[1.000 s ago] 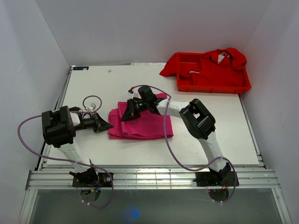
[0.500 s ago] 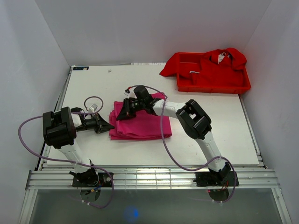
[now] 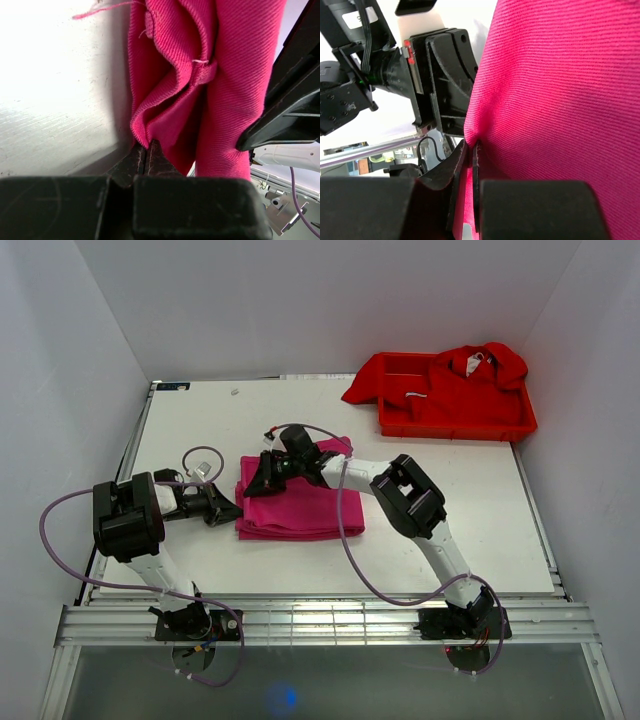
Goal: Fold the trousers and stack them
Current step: Fold the trousers
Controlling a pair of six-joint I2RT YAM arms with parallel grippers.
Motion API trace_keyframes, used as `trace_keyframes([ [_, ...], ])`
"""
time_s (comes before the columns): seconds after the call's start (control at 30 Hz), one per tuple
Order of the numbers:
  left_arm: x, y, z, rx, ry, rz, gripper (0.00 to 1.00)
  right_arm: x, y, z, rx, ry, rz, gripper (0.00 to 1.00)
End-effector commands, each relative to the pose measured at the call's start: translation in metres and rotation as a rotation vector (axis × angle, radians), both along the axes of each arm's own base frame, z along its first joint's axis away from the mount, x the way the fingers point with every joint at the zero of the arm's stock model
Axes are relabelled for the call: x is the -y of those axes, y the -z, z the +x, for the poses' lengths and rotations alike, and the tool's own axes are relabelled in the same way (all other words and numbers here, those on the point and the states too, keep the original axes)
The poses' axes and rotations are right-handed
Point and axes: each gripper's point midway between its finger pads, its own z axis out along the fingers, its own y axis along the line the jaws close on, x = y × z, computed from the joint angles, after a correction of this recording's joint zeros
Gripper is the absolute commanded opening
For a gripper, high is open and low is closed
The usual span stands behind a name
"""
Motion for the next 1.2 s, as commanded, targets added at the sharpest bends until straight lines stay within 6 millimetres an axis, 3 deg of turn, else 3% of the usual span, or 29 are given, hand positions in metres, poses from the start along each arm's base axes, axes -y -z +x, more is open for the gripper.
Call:
trace_keyframes([
  [0.0,-0.005,0.027,-0.013,-0.048,0.002,0.138,0.00,-0.018,-0.019,0.004,0.048,0.011,0.055,0.08],
  [0.23,-0.006,0.030,-0.012,-0.050,-0.001,0.151,0.00,-0.026,-0.007,-0.004,0.035,0.009,0.031,0.08],
  [0.5,-0.005,0.031,-0.014,-0.057,0.000,0.152,0.00,-0.028,-0.007,0.000,0.039,0.014,0.032,0.08],
  [1.07,-0.003,0.032,-0.014,-0.053,0.005,0.169,0.00,-0.028,0.019,0.001,-0.023,0.040,-0.008,0.08],
  [1.17,-0.003,0.033,-0.014,-0.054,0.006,0.174,0.00,-0.030,0.014,0.002,-0.030,0.046,0.000,0.08],
])
